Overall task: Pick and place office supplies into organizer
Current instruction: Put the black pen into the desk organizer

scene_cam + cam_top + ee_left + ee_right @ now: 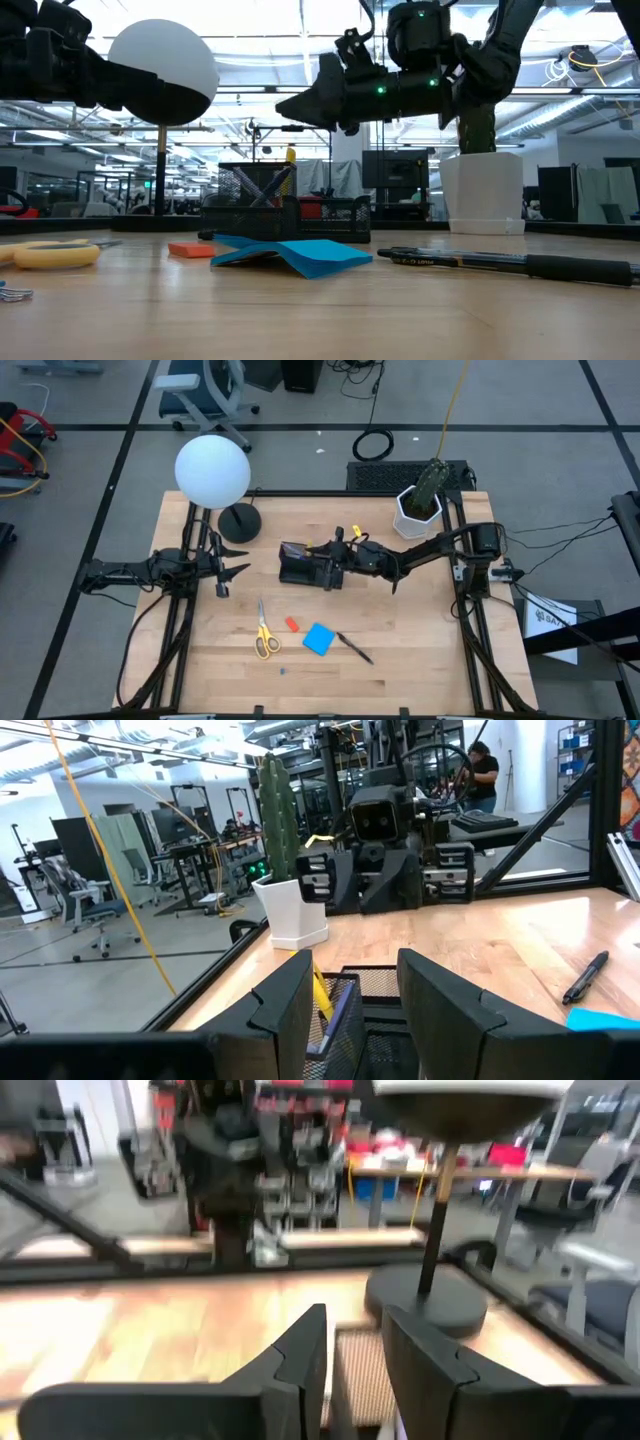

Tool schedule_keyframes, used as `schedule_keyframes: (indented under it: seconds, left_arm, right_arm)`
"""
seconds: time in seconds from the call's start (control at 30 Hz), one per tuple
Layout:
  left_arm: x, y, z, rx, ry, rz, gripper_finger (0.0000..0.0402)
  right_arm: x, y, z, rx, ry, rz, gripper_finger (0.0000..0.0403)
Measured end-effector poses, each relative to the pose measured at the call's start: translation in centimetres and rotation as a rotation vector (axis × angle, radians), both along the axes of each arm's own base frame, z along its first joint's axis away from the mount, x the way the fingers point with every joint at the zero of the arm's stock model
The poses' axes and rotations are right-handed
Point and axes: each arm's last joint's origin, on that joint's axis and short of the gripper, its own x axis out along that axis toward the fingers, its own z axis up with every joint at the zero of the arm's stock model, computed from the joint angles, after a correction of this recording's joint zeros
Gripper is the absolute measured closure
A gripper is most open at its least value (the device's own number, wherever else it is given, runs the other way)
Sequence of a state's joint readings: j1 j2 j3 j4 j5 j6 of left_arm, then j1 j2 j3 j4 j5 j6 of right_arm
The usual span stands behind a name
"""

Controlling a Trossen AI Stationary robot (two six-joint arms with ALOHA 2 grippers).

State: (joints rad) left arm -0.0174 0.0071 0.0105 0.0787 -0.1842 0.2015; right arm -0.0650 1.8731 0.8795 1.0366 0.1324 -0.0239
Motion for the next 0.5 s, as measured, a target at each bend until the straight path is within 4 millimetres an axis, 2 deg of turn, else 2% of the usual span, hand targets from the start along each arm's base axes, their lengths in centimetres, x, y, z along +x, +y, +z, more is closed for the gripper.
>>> schedule_keyframes:
  seconds: [0.27,0.5]
  left_arm:
    - [0.0,0.0,0.0,0.0,0.0,0.0,0.0247]
    - [0.0,0.0,0.0,0.0,0.0,0.0,0.0247]
  right_arm:
    - [-0.5,1.1,-0.2,0.031,0.158,0.028,0.0312]
    - [-2.0,3.2,2.2,0.014,0.24,0.073,0.0312]
